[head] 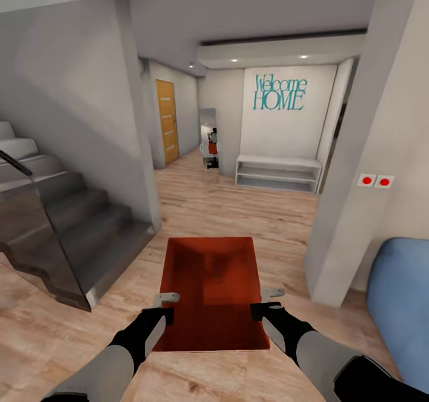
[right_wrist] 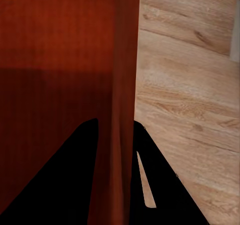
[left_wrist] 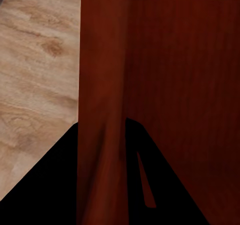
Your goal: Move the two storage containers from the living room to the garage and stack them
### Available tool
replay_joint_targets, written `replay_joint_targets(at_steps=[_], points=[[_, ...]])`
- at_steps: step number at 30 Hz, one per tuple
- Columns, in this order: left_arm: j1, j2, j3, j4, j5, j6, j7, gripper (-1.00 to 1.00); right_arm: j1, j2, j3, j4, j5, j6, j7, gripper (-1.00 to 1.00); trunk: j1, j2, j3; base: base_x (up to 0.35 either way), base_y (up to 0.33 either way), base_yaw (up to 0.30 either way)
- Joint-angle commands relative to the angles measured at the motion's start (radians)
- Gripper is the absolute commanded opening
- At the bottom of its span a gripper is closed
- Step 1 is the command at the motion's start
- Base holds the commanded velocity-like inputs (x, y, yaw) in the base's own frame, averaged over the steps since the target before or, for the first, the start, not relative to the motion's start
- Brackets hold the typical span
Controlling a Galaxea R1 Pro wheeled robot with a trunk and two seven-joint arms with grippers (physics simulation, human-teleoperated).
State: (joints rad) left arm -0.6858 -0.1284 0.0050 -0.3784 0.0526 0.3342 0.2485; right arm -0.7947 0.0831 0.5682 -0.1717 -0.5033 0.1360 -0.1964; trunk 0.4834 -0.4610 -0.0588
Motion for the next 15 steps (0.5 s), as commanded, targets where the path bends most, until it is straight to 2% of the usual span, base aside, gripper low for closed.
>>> replay_joint_targets(at_steps=[1, 15], points=[[0.000, 0.021, 0.000, 0.001, 0.010, 0.006, 0.008, -1.00, -0.001, -0.008, -0.004, -0.005, 0.011, -0.026, -0.006, -1.00, 0.001, -0.002, -0.002, 0.322, 0.000, 0.000], [0.000, 0.021, 0.000, 0.001, 0.010, 0.006, 0.007, -1.00, -0.001, -0.009, -0.004, -0.005, 0.011, -0.026, -0.006, -1.00, 0.001, -0.002, -0.002, 0.322, 0.000, 0.000]])
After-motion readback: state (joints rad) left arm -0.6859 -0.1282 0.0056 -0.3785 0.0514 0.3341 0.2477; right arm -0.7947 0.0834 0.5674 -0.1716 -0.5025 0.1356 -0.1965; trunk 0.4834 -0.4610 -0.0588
